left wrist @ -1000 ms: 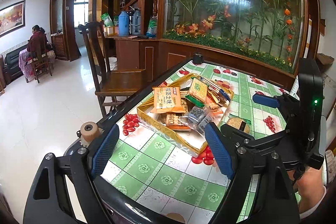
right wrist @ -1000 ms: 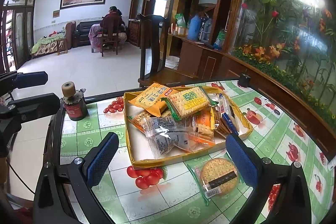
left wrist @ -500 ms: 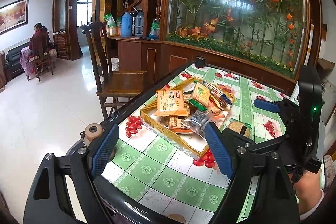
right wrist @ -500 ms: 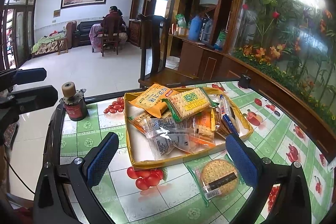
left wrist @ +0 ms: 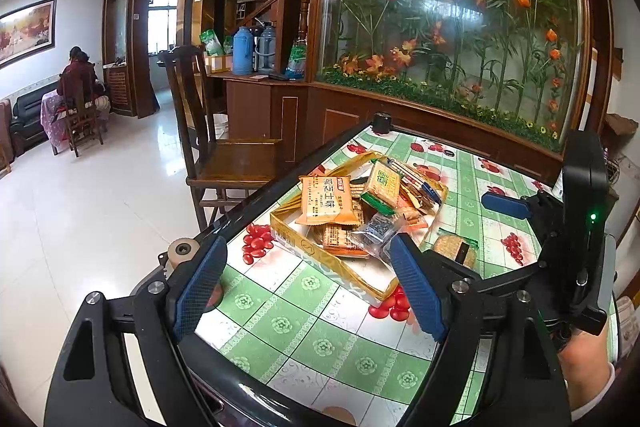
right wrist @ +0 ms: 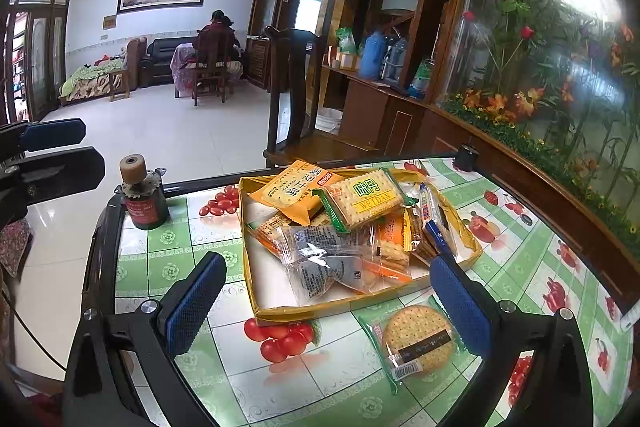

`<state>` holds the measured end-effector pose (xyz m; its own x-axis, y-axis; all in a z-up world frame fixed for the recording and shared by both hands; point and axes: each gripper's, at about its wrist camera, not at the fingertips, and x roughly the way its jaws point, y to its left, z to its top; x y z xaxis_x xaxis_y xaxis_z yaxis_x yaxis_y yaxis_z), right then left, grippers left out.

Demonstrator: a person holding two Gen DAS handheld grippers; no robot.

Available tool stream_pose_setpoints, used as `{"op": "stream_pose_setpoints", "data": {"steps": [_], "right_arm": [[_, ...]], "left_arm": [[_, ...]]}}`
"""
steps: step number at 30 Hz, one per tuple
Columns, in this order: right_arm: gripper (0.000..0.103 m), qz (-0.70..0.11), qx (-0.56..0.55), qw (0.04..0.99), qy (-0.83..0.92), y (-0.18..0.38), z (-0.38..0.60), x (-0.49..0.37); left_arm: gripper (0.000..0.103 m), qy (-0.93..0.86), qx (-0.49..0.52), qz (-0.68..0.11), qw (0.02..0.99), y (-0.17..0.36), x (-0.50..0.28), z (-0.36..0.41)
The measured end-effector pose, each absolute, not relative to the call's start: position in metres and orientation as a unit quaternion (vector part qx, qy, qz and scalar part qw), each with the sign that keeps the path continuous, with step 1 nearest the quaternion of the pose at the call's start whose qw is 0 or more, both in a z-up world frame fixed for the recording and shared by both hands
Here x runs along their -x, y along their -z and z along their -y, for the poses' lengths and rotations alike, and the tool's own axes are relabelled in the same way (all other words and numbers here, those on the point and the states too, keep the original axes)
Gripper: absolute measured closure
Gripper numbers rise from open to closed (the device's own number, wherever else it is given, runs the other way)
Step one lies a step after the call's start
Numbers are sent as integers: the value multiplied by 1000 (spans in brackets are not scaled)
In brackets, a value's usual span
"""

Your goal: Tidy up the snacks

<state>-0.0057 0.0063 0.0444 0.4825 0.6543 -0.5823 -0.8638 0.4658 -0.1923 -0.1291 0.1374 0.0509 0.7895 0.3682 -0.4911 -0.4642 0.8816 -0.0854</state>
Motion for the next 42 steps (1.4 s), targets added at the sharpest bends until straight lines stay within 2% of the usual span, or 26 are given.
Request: {"op": "stream_pose_setpoints", "data": {"steps": [9, 17, 21, 29, 32, 42], "right_arm": [[0, -219, 239, 826, -461, -45, -6, 8], [0, -217, 244, 824, -463, -45, -6, 14], [0, -216, 244, 824, -463, -44, -6, 15], [0, -215, 246, 823, -465, -44, -6, 18], [0, -216, 243, 822, -467, -43, -6, 19], [0, -222, 239, 821, -469, -40, -5, 19]], "left_arm": [[19, -217, 91, -206, 950, -57, 139, -133], [18, -221, 100, -213, 946, -57, 138, -137], [15, -215, 107, -227, 944, -56, 135, -139], [14, -209, 115, -229, 944, -56, 137, -140], [5, -206, 126, -230, 943, -55, 137, -142], [5, -198, 126, -230, 945, -58, 136, -144]]}}
